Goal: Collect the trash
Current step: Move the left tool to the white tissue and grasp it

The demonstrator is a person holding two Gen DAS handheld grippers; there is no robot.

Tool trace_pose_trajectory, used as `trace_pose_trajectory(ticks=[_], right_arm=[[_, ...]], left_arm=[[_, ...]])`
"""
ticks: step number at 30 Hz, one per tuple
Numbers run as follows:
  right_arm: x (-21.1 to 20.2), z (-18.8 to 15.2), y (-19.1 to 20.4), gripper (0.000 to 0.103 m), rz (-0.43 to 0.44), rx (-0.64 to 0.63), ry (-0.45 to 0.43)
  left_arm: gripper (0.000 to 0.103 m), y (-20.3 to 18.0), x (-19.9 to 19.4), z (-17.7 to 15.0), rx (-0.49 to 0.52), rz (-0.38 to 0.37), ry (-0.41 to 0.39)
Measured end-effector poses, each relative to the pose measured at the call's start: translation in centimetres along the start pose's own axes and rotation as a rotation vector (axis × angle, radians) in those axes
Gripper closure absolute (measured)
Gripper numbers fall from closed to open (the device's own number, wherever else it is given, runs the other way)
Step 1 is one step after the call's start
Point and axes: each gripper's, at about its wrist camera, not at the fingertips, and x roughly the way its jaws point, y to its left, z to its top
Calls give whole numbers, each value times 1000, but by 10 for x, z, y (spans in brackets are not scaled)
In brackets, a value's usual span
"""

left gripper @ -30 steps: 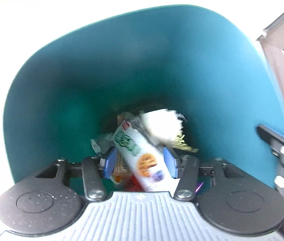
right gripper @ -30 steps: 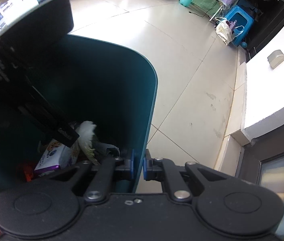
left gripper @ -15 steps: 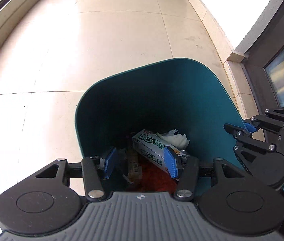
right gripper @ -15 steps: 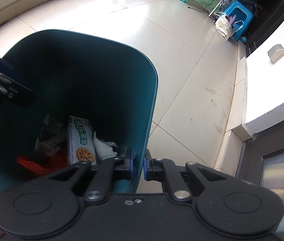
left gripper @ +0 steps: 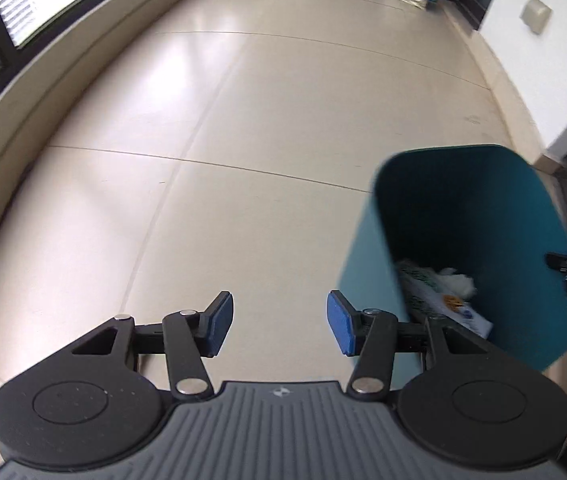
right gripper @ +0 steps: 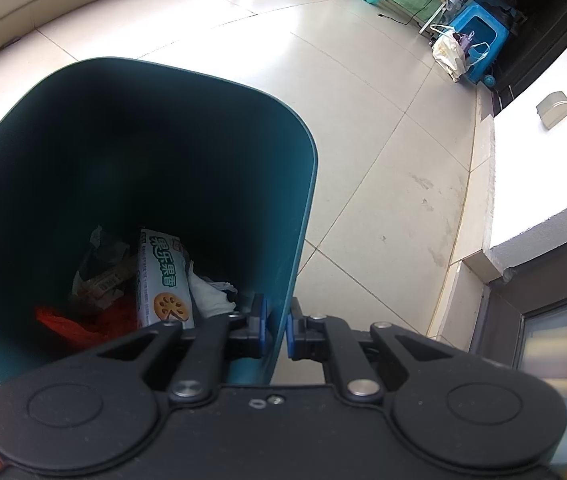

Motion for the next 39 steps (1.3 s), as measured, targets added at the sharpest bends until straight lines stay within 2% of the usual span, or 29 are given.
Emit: trace_pose_trajectory(ticks=[3,5,9,11,13,17,21,26,34,37,39], right_arm=[[2,1,-1,95,-3,2,8],[2,2,-1,94,-7,4,13],[5,3,-1,94,-18,9,25],[7,4,-1,93,-25,15,31],[8,5,-1,93,-29,23,38],[12,6,-2,93,-42,37,55],[13,8,1,92,-54,34,67],[13,11,4,91,-72,35,83],[17,12,4,90,-101,49,112],[18,13,4,90,-107,55,123],[18,13,5,90,-109,54,124]], left_arm=[[50,41,12,-10,-79,95,6],[48,72,22,-17,-157,116,20],[33,120,44,-30,-288,163,40],[32,139,59,-37,-335,192,51],[29,154,80,-44,-347,215,59],[28,170,134,-59,-321,254,93],[28,185,188,-81,-354,233,163],[28,192,233,-109,-347,232,220],[29,200,279,-118,-346,231,273],[28,204,284,-118,-354,227,273],[31,209,285,-118,-376,220,272]])
